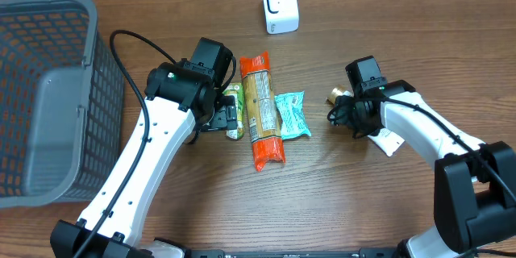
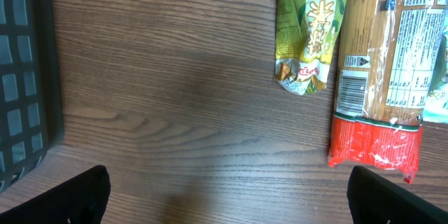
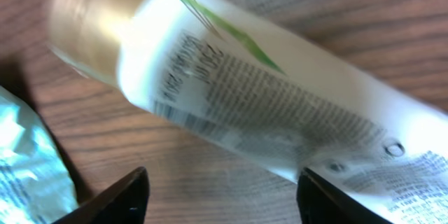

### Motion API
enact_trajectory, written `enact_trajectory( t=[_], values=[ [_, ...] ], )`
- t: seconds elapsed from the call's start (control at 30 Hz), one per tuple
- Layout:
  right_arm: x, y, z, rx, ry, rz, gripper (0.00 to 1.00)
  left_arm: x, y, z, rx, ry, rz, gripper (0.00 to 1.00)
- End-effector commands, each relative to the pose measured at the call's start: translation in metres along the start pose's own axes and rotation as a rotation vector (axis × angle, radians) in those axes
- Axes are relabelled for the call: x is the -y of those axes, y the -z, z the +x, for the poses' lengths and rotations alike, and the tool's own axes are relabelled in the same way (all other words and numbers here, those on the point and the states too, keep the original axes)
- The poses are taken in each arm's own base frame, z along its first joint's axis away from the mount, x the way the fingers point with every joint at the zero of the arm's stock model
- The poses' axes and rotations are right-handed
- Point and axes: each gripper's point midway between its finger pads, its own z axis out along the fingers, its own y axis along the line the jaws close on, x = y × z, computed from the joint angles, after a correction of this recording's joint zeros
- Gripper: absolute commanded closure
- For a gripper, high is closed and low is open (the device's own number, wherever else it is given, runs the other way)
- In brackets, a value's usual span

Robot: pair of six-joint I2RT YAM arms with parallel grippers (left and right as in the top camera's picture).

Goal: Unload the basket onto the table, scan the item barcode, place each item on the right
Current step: 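Rotate the tube upright with the right gripper, cap toward the back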

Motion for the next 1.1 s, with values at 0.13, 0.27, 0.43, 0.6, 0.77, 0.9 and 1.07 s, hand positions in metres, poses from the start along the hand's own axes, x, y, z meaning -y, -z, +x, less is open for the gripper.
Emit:
enact_trajectory(
  t=[0.13, 0.27, 0.43, 0.6, 0.77, 0.9, 1.07],
  values=[
    [0.002, 0.046, -0.033, 0.012, 0.317, 0.014, 0.13, -0.002, -0.002, 0.000, 0.000, 0.019, -0.015, 0.00],
    [0.022, 0.044, -0.041, -0.007, 0.400, 0.020, 0.14, -0.002, -0.002, 0.000, 0.000, 0.019, -0.015, 0.00],
    [0.043, 0.019, -0.044, -0.068, 0.459, 0.002, 0.21, -0.002, -0.002, 0.000, 0.000, 0.019, -0.015, 0.00],
    [0.049, 0.006, -0.030, -0.158, 0.450, -0.054, 0.25, -0.002, -0.002, 0.000, 0.000, 0.019, -0.015, 0.00],
    [0.049, 0.006, -0.014, -0.215, 0.450, -0.079, 0.25, -0.002, -0.002, 0.000, 0.000, 0.019, -0.015, 0.01],
    [0.054, 0.000, -0.001, -0.252, 0.316, -0.059, 0.25, -0.002, -0.002, 0.000, 0.000, 0.019, -0.015, 0.01],
    [0.045, -0.006, 0.024, -0.332, 0.127, -0.122, 0.30, -0.002, -0.002, 0.000, 0.000, 0.019, -0.015, 0.00]
  ],
)
